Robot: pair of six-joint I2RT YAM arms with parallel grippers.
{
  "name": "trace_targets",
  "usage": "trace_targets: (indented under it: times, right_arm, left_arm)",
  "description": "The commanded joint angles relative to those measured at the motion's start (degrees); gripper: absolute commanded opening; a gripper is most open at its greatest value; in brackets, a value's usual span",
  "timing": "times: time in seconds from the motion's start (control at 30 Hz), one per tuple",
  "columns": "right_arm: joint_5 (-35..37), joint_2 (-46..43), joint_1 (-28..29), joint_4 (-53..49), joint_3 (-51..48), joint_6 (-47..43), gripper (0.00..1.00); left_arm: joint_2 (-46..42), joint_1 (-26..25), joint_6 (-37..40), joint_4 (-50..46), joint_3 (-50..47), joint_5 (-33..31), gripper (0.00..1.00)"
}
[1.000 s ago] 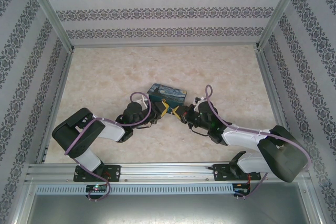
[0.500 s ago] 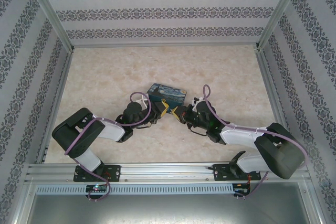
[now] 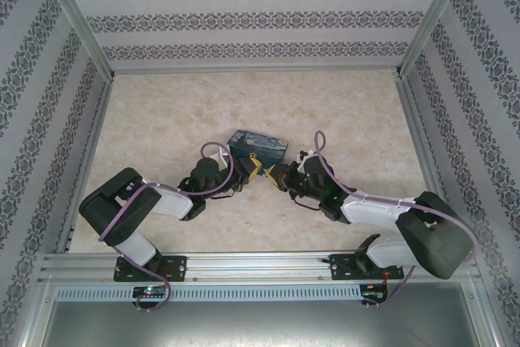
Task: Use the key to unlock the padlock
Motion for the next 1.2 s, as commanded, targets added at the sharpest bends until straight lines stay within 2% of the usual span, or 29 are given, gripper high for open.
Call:
trace_targets:
  times: [0.0,0.27,1.17]
  right_arm:
    - [1.3,-2.0,0.0,-0.5,-0.7,-1.3,0.00]
    - [1.9,-3.4,-0.3,-1.8,-0.9,-1.5,0.00]
    - [1.0,0.1,0.1,-0.3,2.2,-1.8,0.00]
  left_arm:
    - [-1.8,-0.1,1.3,0.2,0.3,-0.3,0.00]
    - [-1.9,-0.1,1.3,-0.3,0.5,-0.4,0.00]
    - [-2.2,-0.3,1.3,-0.1,1.0,-0.3,0.00]
